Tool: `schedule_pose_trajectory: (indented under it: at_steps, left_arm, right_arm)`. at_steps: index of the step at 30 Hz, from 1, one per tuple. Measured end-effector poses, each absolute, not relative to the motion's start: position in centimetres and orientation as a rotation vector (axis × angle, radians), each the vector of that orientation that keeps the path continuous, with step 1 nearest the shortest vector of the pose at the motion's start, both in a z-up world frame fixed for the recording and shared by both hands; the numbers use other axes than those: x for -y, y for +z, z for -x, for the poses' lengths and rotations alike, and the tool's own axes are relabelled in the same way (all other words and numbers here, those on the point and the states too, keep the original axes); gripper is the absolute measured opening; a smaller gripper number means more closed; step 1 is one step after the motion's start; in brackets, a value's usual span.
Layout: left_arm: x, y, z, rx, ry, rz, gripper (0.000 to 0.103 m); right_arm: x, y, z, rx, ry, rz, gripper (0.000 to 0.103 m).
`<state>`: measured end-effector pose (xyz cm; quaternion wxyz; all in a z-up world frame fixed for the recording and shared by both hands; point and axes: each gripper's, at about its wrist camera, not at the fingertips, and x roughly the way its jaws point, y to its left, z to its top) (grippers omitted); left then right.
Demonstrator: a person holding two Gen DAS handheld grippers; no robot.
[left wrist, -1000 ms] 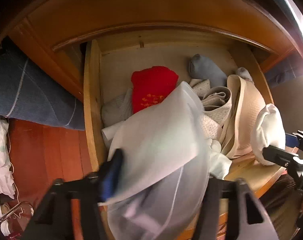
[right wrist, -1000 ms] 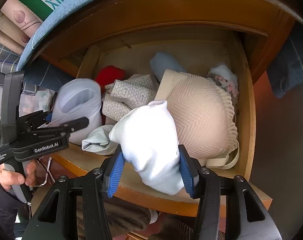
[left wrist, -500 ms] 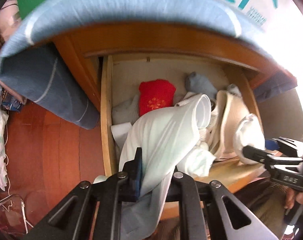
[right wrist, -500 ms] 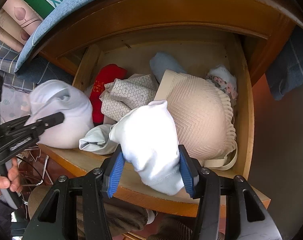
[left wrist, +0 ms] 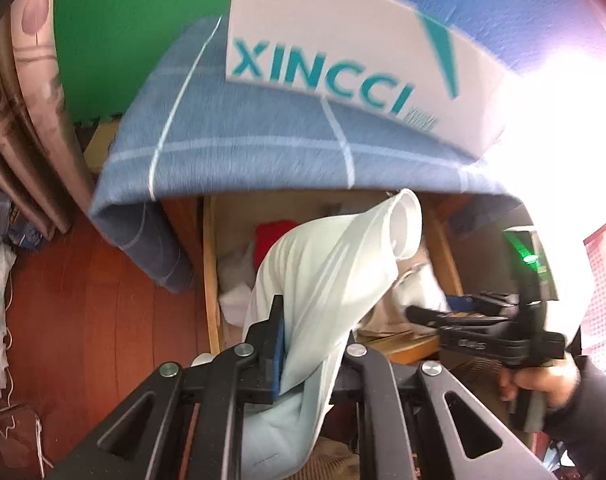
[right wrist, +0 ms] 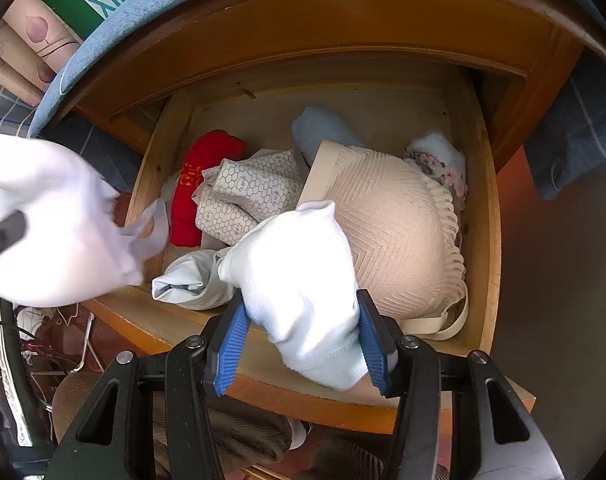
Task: Take underwear out of drawer
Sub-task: 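Grasp the pale blue-white garment with the left tool and lift it while the right tool holds the white underwear, then carry the pale garment into the white shoe box and open the left tool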
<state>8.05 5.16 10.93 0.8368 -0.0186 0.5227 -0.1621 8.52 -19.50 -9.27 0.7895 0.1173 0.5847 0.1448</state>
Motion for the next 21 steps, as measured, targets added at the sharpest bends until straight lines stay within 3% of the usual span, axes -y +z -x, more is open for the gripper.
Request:
schedule_pose_trajectory:
  at_steps: [7,21]
  left_arm:
    - [-6.2,17.4,-7.6,-1.011,-0.385,0.074,0.013]
    - [-5.7,39.0,-10.1,-0.582,-0.478,0.108,0.013]
  right_arm:
    - [19.7,-9.2,-8.6,-1.26,0.31,-0.253,0.049]
    - [20.0,-9.2,-8.4,-1.258,0.313,-0.274,0.049]
